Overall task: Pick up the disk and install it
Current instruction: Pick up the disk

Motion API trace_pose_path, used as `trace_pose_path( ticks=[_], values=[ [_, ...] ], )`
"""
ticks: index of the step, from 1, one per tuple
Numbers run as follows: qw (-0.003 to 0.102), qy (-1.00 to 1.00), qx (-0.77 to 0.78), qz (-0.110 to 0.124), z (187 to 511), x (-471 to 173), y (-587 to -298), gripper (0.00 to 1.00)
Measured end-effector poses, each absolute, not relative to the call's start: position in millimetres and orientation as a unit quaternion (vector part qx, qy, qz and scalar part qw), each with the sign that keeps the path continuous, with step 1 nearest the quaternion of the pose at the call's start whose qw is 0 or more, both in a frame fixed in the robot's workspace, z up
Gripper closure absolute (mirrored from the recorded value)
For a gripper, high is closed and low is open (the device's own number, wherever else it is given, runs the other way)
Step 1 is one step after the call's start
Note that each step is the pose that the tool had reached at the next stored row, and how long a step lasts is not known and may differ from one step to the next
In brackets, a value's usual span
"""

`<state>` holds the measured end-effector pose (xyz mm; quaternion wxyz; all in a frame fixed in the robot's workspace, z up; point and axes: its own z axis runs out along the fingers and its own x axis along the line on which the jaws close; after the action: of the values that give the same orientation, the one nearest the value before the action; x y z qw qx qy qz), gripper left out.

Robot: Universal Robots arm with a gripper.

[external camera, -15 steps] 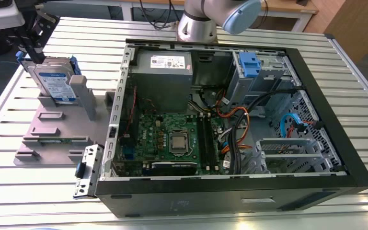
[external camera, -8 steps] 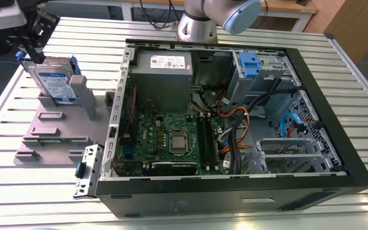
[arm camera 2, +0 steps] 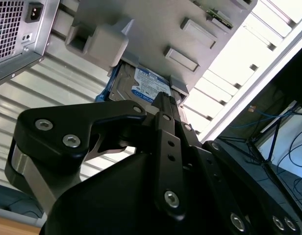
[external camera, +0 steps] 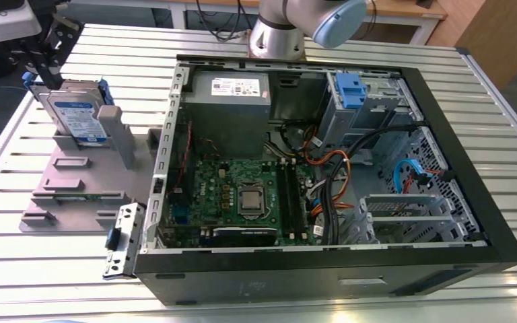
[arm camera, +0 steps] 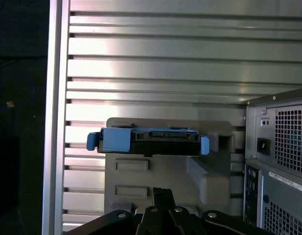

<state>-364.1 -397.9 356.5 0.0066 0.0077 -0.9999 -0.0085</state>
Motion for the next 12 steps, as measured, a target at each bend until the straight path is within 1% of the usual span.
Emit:
trace_pose_path(
  ticks=[12],
  values=[
    [0.007,-0.999,0.035,-0.008,356.4,-364.1,-397.9,0.89]
  ],
)
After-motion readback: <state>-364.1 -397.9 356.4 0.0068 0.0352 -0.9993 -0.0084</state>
